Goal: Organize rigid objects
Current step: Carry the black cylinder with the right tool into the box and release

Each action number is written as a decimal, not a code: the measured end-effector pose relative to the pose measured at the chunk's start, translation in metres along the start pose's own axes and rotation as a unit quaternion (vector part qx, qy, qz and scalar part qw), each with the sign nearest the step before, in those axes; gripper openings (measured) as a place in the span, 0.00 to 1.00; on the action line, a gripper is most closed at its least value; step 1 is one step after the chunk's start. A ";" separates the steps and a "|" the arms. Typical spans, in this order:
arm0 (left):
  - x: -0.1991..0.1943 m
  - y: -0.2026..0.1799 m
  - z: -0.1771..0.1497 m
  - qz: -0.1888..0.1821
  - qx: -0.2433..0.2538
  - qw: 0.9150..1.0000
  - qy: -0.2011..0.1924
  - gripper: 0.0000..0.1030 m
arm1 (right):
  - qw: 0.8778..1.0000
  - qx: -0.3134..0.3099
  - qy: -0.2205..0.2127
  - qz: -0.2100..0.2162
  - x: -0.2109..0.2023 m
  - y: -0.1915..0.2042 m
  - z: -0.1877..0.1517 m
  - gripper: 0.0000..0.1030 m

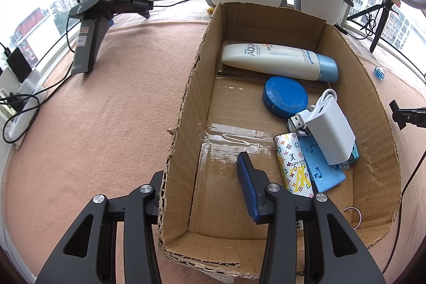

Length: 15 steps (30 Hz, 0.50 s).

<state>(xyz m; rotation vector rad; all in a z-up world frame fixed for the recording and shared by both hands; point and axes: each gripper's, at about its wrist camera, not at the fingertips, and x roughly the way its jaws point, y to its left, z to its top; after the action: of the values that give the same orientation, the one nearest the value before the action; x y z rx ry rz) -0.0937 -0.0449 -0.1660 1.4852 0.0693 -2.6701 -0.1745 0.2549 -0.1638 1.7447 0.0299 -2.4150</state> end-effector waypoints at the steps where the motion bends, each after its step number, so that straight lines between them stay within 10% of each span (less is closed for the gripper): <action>1: 0.000 0.000 0.000 0.000 0.000 1.000 0.000 0.41 | 1.000 0.001 -0.005 0.002 -0.003 0.002 0.001 0.14; 15: 0.000 0.000 0.000 0.000 0.000 1.000 0.000 0.41 | 0.992 -0.075 -0.073 0.074 -0.056 0.099 0.025 0.14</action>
<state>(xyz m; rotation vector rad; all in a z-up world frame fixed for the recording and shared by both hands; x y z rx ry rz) -0.0936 -0.0449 -0.1660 1.4853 0.0709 -2.6698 -0.1666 0.1607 -0.0954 1.4515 0.0603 -2.3592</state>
